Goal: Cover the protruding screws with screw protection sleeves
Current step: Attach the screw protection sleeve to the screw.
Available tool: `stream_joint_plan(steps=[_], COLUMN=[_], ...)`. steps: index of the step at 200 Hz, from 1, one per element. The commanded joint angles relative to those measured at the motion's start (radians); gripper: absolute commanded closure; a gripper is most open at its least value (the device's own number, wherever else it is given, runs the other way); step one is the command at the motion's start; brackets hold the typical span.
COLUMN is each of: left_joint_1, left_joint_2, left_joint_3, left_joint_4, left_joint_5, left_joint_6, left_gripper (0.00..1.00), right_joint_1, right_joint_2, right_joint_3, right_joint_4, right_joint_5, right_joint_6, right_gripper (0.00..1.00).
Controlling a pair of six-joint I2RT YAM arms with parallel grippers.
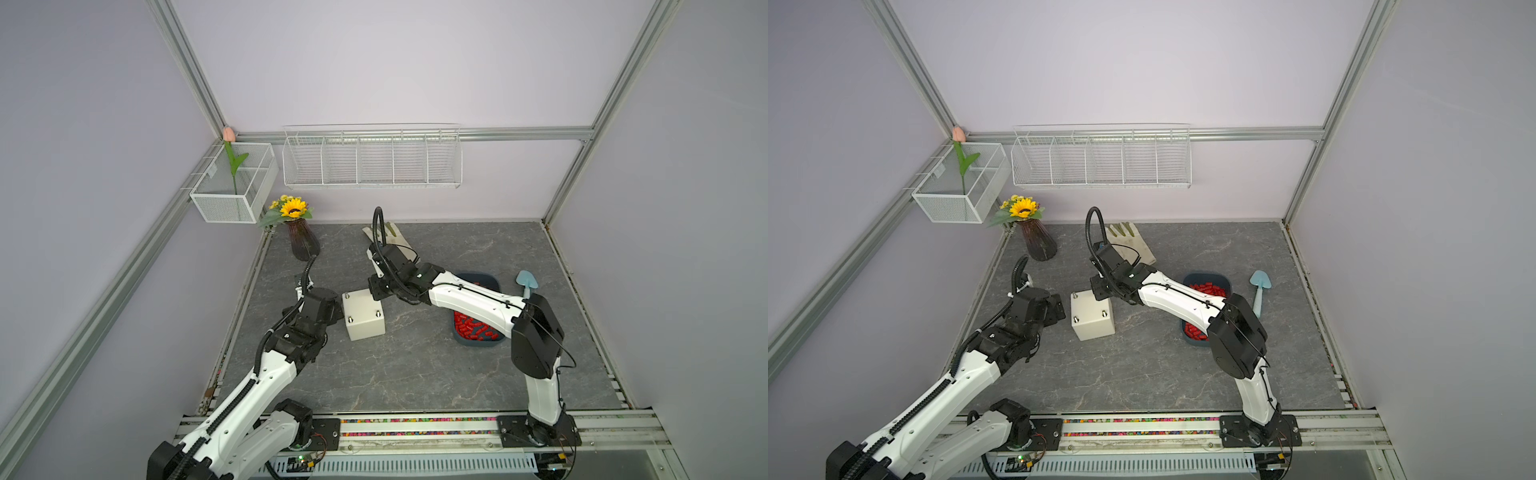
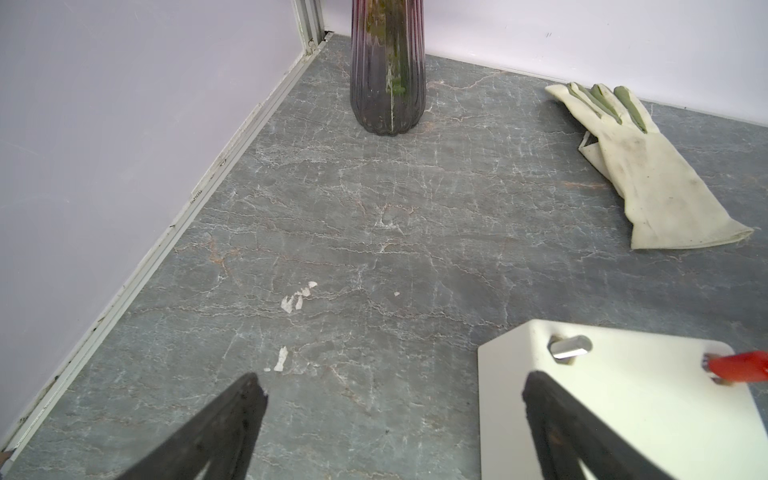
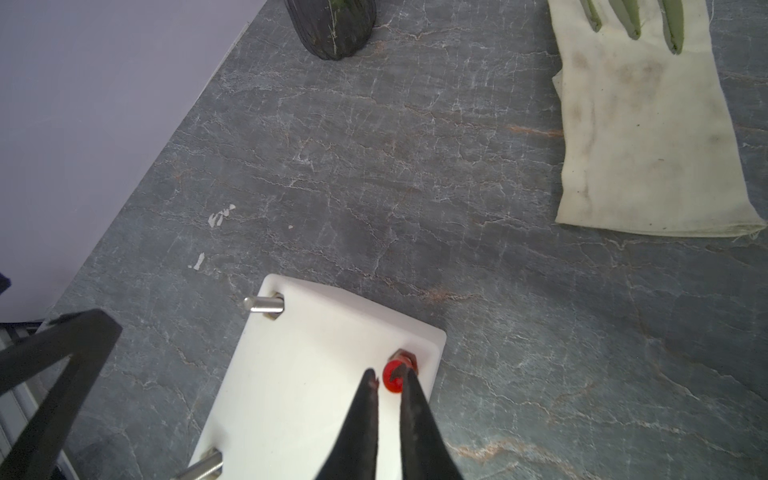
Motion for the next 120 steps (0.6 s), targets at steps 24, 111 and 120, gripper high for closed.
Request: stream_joint_plan(steps=[24, 111, 120], left_joint_1=[0.005, 0.005, 0.006], left_joint_2=[-0.015, -0.021, -0.021], left_joint_3=[-0.01, -0.012, -0.012], left_joint_4=[0.004, 0.005, 0.005], left_joint_5=[-0.019, -0.019, -0.019], left_joint_6=[-0.009, -0.01, -0.01], left_gripper=[0.01, 0.01, 0.01], right_joint_1=[-0.007, -0.008, -0.008], right_joint_2=[0.023, 0.032, 0.032], right_joint_3=[-0.006, -0.028, -0.029], right_joint_4=[-0.009, -0.005, -0.005], right_joint_5=[-0.003, -0.014, -0.014], right_joint_6=[0.004, 0.017, 0.019], right_gripper=[0.85, 0.85, 0.85])
